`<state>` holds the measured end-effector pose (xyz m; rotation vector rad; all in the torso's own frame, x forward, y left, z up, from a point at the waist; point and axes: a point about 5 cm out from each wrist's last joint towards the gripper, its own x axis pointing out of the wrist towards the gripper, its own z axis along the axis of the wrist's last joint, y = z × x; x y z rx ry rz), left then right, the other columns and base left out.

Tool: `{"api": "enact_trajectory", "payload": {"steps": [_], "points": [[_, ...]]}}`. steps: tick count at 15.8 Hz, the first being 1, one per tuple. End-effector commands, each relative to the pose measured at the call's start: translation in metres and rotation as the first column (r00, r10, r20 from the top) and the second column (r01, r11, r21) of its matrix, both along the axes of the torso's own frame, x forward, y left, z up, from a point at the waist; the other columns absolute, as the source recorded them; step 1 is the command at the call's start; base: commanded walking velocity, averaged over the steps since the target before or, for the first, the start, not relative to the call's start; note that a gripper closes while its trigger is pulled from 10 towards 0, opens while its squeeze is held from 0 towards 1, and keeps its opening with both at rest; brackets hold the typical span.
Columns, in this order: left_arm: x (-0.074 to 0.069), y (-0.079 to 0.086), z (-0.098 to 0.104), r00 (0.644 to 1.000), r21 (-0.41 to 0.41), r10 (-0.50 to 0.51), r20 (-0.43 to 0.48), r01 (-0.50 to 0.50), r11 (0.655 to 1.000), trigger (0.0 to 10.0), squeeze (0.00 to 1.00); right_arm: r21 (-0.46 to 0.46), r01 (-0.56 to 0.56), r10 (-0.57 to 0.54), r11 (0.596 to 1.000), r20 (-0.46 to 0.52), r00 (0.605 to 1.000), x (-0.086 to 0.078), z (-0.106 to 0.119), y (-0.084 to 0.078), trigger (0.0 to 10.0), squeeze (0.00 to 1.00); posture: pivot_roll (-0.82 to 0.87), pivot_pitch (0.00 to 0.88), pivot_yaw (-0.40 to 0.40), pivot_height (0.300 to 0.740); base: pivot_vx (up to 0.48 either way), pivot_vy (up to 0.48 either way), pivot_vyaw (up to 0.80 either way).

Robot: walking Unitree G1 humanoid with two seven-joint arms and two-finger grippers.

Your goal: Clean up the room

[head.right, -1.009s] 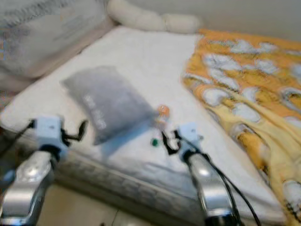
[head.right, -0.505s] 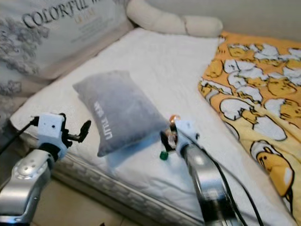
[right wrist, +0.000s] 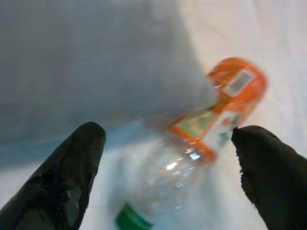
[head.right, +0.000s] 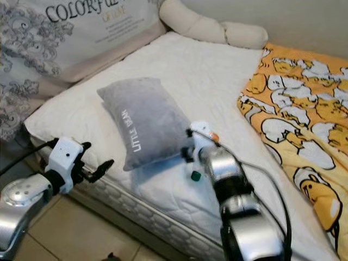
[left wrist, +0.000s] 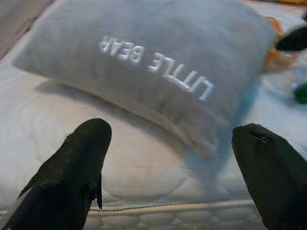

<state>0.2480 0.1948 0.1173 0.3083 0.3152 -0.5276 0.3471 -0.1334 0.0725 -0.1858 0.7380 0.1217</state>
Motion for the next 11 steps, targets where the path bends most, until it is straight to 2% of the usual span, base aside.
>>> {"api": "enact_trajectory", "payload": {"steps": [1, 4, 8, 11], "points": [[0.0, -0.004, 0.006, 0.999, 0.006, -0.049, -0.007, 0.049, 0.999, 10.0, 0.0, -0.039, 0.047, -0.048, 0.998, -0.024, 0.999, 0.0, -0.003, -0.009, 10.0, 0.0, 0.08, 0.0, -0.038, 0.74, 0.0, 0.0, 0.0], [-0.003, -0.007, 0.009, 0.993, 0.0, -0.111, -0.037, 0.111, 0.994, 10.0, 0.0, -0.057, 0.059, -0.063, 0.997, -0.07, 0.996, 0.0, -0.013, -0.016, 10.0, 0.0, 0.08, 0.0, -0.022, 0.74, 0.0, 0.0, 0.0], [-0.001, -0.015, 0.013, 0.986, -0.026, -0.159, -0.057, 0.158, 0.987, 10.0, 0.0, -0.026, 0.14, -0.142, 0.99, -0.114, 0.983, -0.008, -0.03, -0.017, 10.0, 0.0, 0.08, 0.0, 0.005, 0.74, 0.0, 0.0, 0.0], [0.0, -0.016, 0.015, 0.981, -0.012, -0.181, -0.063, 0.181, 0.983, 10.0, 0.0, 0.08, 0.237, -0.224, 0.968, -0.143, 0.964, -0.014, -0.041, -0.014, 10.0, 0.0, 0.08, 0.0, 0.016, 0.74, 0.0, 0.0, 0.0]]}}
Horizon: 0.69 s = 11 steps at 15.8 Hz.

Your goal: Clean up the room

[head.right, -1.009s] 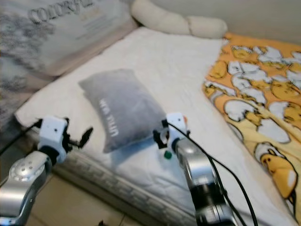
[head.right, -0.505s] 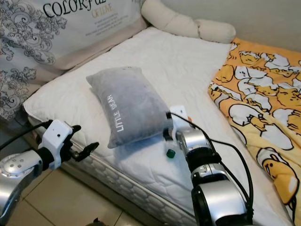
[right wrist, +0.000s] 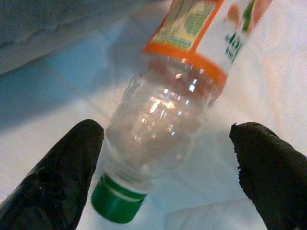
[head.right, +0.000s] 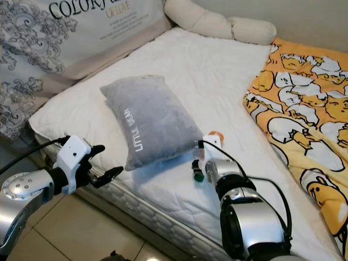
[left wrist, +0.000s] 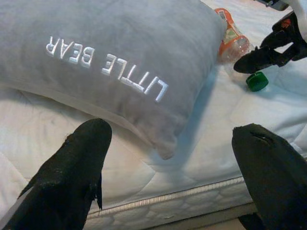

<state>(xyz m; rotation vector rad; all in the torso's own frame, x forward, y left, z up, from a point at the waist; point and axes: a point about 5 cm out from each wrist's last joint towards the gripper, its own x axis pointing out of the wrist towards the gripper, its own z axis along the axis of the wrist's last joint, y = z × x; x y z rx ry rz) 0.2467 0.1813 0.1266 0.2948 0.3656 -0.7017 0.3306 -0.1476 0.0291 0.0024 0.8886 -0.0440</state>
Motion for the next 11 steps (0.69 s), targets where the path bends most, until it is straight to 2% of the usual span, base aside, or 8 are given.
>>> {"api": "enact_trajectory", "payload": {"steps": [1, 2, 6, 8, 11], "points": [[0.0017, -0.0026, 0.0061, 1.0, 0.011, -0.023, 0.015, 0.023, 1.0, 10.0, 0.0, 0.086, 0.051, -0.054, 0.995, 0.029, 0.998, 0.002, 0.0009, 0.0051, 8.0, 0.0, 0.1, 0.0, 0.019, 0.74, 0.0, 0.0, 0.0], [0.0029, -0.0021, 0.0067, 1.0, 0.02, -0.02, 0.014, 0.02, 1.0, 10.0, 0.0, 0.173, 0.085, -0.099, 0.981, 0.076, 0.992, 0.005, 0.003, 0.0103, 3.6, 0.0, 0.13, 0.0, 0.021, 0.74, 0.0, 0.0, 0.0], [0.0006, 0.0007, 0.0076, 1.0, 0.036, -0.025, 0.002, 0.025, 0.999, 10.0, 0.0, 0.205, 0.089, -0.108, 0.975, 0.084, 0.991, 0.005, 0.0023, 0.0148, 3.3, 0.0, 0.15, 0.0, 0.033, 0.74, 0.0, 0.0, 0.0], [-0.0001, 0.0018, 0.006, 1.0, 0.042, -0.024, -0.006, 0.024, 0.999, 10.0, 0.0, 0.172, 0.123, -0.137, 0.977, 0.071, 0.988, 0.0022, -0.0014, 0.012, 3.3, 0.0, 0.15, 0.0, 0.032, 0.74, 0.0, 0.0, 0.0], [-0.002, -0.0011, 0.0065, 1.0, 0.038, -0.028, -0.012, 0.028, 0.999, 10.0, 0.0, 0.161, 0.199, -0.211, 0.967, 0.062, 0.976, -0.0011, -0.0056, 0.0064, 2.0, 0.0, 0.16, 0.0, 0.035, 0.74, 0.0, 0.0, 0.0]]}}
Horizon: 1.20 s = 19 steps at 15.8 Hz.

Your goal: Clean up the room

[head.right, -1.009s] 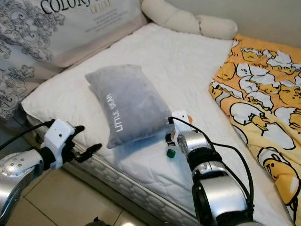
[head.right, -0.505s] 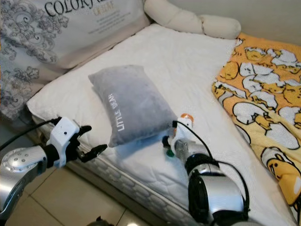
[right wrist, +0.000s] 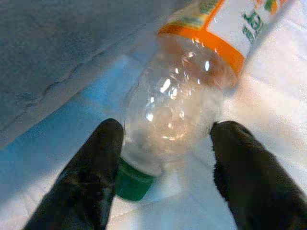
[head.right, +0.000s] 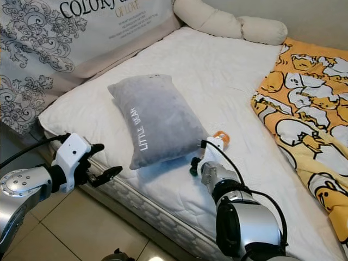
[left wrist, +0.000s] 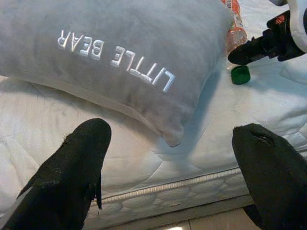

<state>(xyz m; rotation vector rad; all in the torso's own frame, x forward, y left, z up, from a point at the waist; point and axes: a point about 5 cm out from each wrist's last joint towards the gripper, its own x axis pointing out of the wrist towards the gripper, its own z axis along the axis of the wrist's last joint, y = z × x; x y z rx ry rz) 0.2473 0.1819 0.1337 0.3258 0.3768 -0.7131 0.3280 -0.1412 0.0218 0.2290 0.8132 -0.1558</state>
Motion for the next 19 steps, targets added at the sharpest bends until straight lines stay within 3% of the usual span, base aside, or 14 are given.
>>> {"api": "enact_trajectory", "payload": {"steps": [1, 10, 19], "points": [[-0.004, -0.001, 0.0, 1.0, 0.009, -0.015, -0.012, 0.015, 1.0, 10.0, 0.0, 0.018, 0.052, -0.052, 0.998, 0.007, 0.999, 0.001, 0.001, -0.001, 0.0, 0.0, 0.17, 0.0, 0.041, 0.74, 0.0, 0.0, 0.0], [-0.006, -0.001, -0.001, 1.0, 0.011, -0.021, -0.017, 0.022, 1.0, 10.0, 0.0, 0.056, 0.154, -0.155, 0.986, 0.015, 0.988, -0.001, -0.001, -0.004, 0.0, 0.0, 0.16, 0.0, 0.043, 0.74, 0.0, 0.0, 0.0], [-0.01, -0.002, 0.001, 1.0, -0.005, -0.02, -0.004, 0.02, 1.0, 10.0, 0.0, -0.063, -0.024, 0.025, 0.998, 0.014, 1.0, -0.011, -0.012, -0.019, 0.0, 0.0, 0.12, 0.0, 0.034, 0.74, 0.0, 0.0, 0.0]]}}
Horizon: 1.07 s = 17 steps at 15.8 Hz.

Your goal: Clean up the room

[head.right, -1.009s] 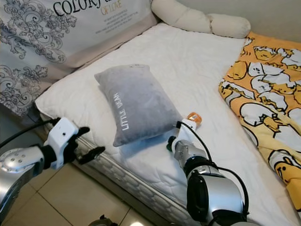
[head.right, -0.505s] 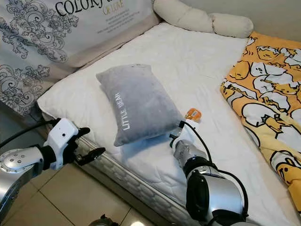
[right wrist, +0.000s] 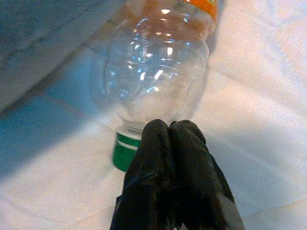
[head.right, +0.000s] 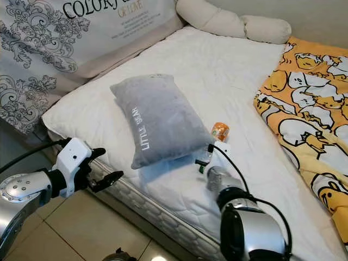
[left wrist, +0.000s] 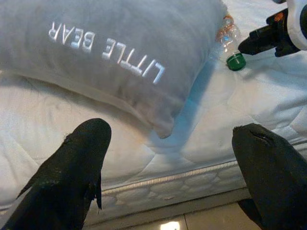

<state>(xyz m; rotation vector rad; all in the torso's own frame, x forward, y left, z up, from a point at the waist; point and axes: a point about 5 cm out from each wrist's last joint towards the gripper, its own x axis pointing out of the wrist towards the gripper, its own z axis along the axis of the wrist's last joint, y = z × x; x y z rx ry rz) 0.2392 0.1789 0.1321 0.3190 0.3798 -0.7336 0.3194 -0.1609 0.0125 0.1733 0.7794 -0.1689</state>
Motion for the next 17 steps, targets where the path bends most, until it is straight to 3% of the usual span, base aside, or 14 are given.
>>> {"api": "enact_trajectory", "payload": {"steps": [1, 6, 7, 8, 9, 12, 17], "points": [[-0.002, 0.001, 0.004, 1.0, 0.003, -0.004, 0.007, 0.004, 1.0, 10.0, 0.0, -0.009, -0.022, 0.022, 1.0, -0.014, 1.0, -0.002, -0.002, -0.001, 0.0, 0.0, 0.12, 0.0, 0.034, 0.74, 0.0, 0.0, 0.0], [-0.004, 0.003, 0.012, 1.0, 0.006, -0.021, 0.022, 0.021, 1.0, 10.0, 0.0, 0.004, -0.059, 0.059, 0.998, 0.012, 0.998, 0.004, 0.016, -0.014, 0.0, 0.0, 0.1, 0.0, 0.034, 0.74, 0.0, 0.0, 0.0], [-0.003, 0.002, 0.011, 1.0, 0.006, -0.021, 0.021, 0.021, 1.0, 10.0, 0.0, 0.022, -0.101, 0.101, 0.995, 0.023, 0.995, 0.006, 0.02, -0.012, 10.0, 0.0, 0.09, 0.0, 0.032, 0.74, 0.0, 0.0, 0.0], [-0.003, 0.002, 0.011, 1.0, 0.005, -0.022, 0.02, 0.022, 1.0, 10.0, 0.0, 0.042, -0.115, 0.114, 0.992, 0.033, 0.993, 0.008, 0.024, -0.01, 10.0, 0.87, 0.09, 0.0, 0.03, 0.74, 0.0, 0.0, 0.0], [-0.002, 0.001, 0.01, 1.0, 0.006, -0.023, 0.017, 0.023, 1.0, 10.0, 0.0, 0.048, -0.114, 0.112, 0.992, 0.044, 0.993, 0.01, 0.029, -0.01, 10.0, 1.0, 0.09, 0.0, 0.028, 0.74, 0.0, 0.0, 0.0], [-0.002, 0.0, 0.009, 0.999, 0.008, -0.032, 0.009, 0.032, 0.999, 10.0, 0.0, 0.07, -0.14, 0.134, 0.988, 0.085, 0.987, 0.016, 0.045, -0.002, 10.0, 1.0, 0.09, 0.0, 0.027, 0.74, 0.0, 0.0, 0.0], [-0.001, 0.001, 0.008, 0.999, 0.017, -0.039, 0.004, 0.039, 0.999, 10.0, 0.0, 0.036, -0.161, 0.157, 0.986, 0.086, 0.984, 0.023, 0.048, 0.004, 10.0, 1.0, 0.09, 0.0, 0.03, 0.74, 0.0, 0.0, 0.0]]}}
